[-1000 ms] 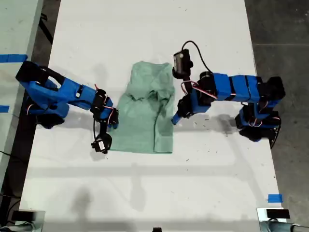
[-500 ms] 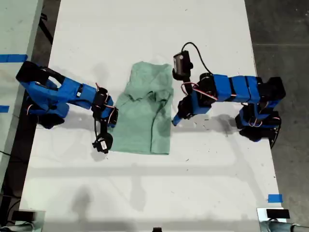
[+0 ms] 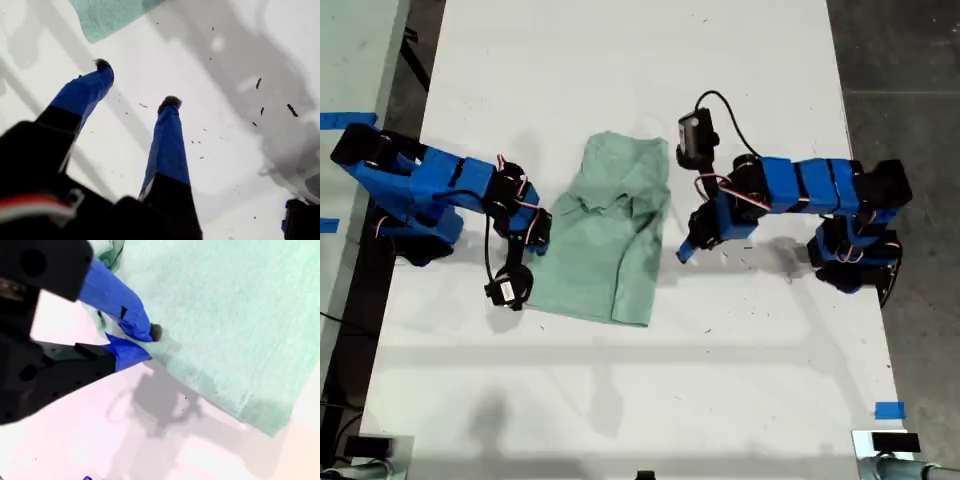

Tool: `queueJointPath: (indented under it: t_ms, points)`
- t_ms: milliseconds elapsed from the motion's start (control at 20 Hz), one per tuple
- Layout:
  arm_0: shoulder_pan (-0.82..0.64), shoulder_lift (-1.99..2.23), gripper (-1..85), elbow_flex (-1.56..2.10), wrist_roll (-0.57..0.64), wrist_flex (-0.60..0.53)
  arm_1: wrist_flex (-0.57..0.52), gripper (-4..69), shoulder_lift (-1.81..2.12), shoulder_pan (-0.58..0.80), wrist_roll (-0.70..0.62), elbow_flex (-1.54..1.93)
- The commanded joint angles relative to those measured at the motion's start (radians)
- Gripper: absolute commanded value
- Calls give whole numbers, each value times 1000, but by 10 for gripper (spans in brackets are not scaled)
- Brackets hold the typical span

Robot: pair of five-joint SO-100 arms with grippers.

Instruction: Fold tshirt

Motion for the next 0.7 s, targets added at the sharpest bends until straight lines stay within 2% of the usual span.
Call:
queueJointPath:
  t_ms: [0,400,650]
  points:
    - [21,-32,0,-160,46,-63,-28,225,91,-17,11,-6]
    - [25,-569,0,-750,135,-46,-29,221,92,-25,23,-6]
    - [-2,-701,12,-890,153,-46,-29,221,86,-29,25,-6]
